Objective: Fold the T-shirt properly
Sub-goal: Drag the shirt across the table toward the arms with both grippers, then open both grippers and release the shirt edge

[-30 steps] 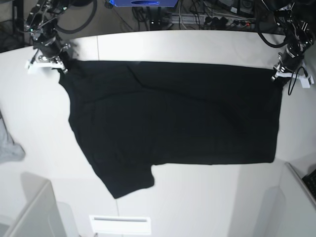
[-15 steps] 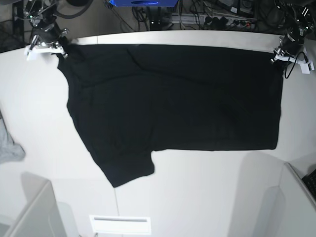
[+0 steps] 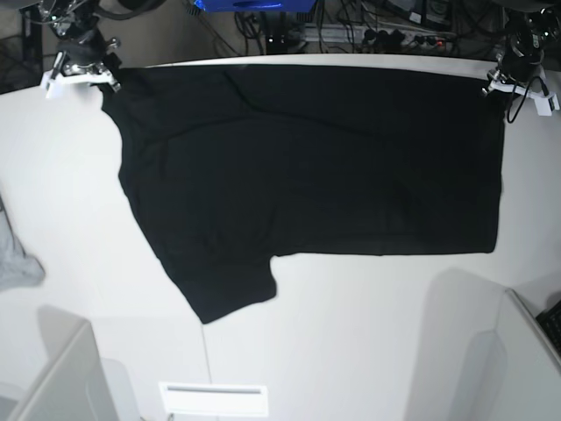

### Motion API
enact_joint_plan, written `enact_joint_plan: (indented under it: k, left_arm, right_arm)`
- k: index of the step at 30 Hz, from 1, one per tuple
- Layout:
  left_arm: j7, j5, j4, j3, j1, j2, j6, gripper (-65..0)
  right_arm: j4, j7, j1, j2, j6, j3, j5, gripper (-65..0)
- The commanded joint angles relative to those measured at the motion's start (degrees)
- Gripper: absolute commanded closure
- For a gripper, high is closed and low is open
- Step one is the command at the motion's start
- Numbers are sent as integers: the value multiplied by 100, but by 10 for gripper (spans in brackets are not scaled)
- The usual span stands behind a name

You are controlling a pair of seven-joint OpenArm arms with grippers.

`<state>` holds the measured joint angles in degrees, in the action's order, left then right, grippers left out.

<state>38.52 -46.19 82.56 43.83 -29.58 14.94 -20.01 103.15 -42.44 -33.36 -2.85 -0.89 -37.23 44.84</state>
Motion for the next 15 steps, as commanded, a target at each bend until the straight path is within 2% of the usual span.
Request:
enact_joint_plan:
  k: [1, 10, 15]
  left_arm:
    - [161, 184, 20, 34, -97, 67, 80, 0]
    - [161, 184, 126, 52, -316, 58, 80, 0]
    - [161, 184, 126, 87, -316, 58, 80, 0]
  right_arm:
    - [115, 116, -35, 52, -4, -35, 22, 0]
    - [107, 98, -35, 52, -4, -35, 22, 0]
    - [107, -165, -17, 52, -4, -88, 22, 0]
